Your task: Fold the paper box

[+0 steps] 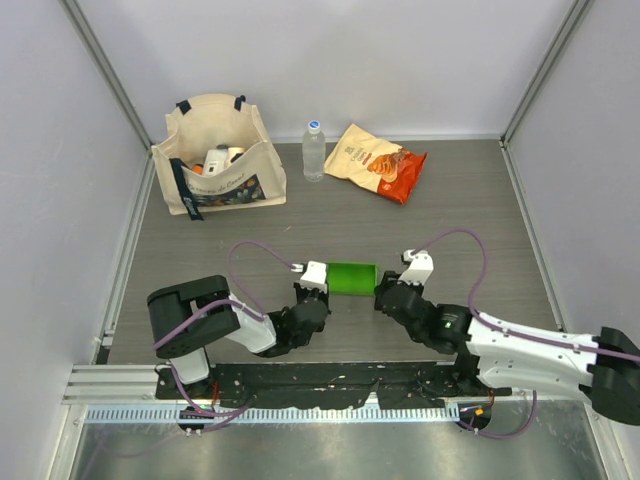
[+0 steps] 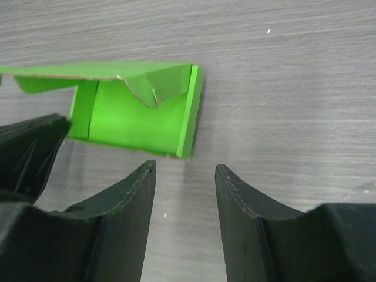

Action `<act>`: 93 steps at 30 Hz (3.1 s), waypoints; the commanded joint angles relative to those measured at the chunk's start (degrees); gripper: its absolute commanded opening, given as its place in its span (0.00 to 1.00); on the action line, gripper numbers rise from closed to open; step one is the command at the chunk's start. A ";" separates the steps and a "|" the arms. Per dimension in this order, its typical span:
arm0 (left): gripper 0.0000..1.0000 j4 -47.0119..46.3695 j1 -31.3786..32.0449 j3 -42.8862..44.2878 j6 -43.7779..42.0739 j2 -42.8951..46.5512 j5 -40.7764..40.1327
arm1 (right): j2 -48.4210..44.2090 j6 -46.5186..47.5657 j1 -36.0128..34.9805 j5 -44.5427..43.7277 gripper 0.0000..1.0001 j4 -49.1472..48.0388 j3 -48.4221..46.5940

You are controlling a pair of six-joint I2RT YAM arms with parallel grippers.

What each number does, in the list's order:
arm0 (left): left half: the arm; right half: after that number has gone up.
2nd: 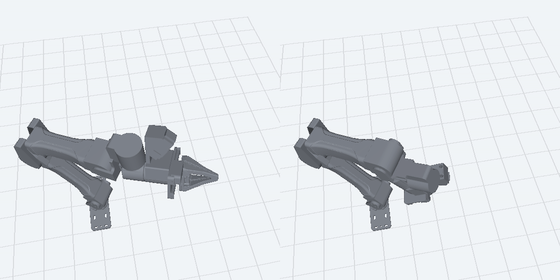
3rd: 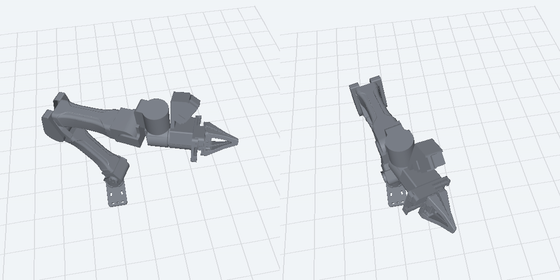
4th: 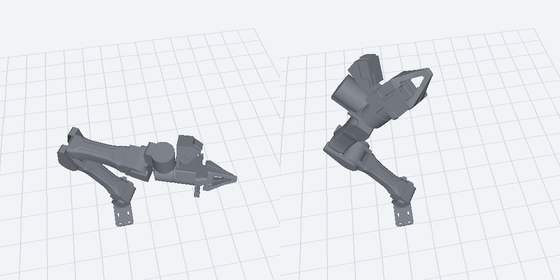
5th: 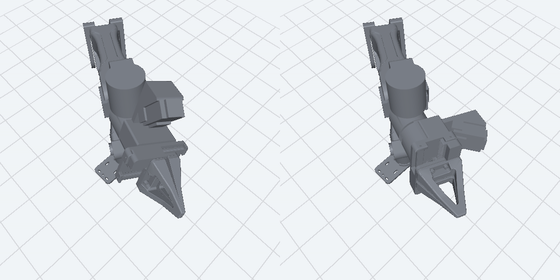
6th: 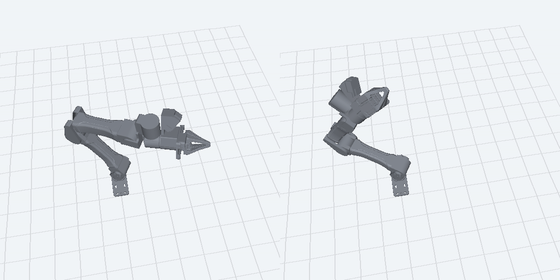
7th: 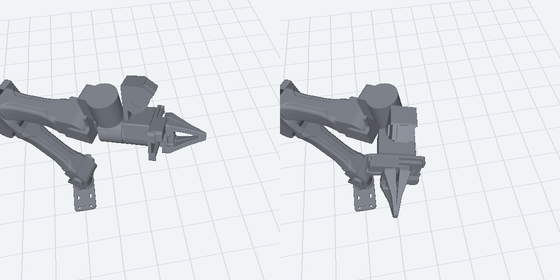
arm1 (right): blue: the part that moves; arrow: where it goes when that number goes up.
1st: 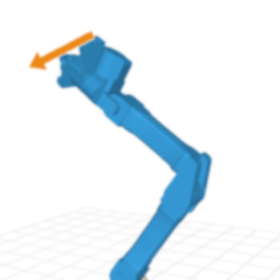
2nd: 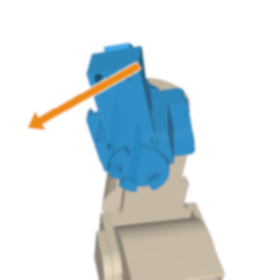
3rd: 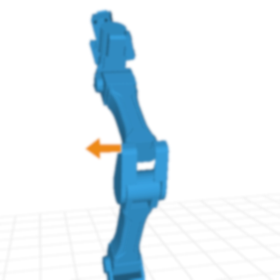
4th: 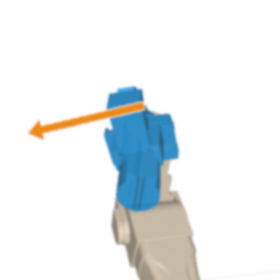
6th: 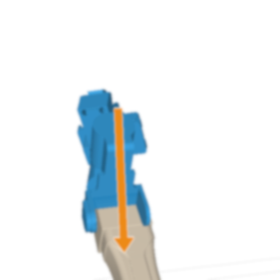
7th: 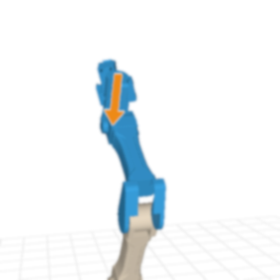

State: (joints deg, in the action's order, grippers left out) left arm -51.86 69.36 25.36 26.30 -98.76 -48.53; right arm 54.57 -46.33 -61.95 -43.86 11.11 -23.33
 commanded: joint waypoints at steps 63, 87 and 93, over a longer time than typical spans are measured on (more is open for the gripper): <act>0.61 25.40 -22.25 11.46 -22.17 15.01 48.00 | 8.54 32.09 22.14 28.91 0.33 -13.13 -8.31; 0.00 23.21 -21.99 14.01 -14.28 13.07 38.54 | 17.24 22.87 14.06 15.41 0.01 -20.16 -11.29; 0.00 21.88 -21.29 16.20 -12.68 12.19 30.87 | 21.28 18.65 10.98 7.30 0.01 -21.66 -14.80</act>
State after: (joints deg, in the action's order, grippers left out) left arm -23.81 47.00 37.65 10.44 -86.24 -12.43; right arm 73.63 -22.26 -49.32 -30.33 -6.63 -33.91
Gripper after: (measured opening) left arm 0.016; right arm 0.036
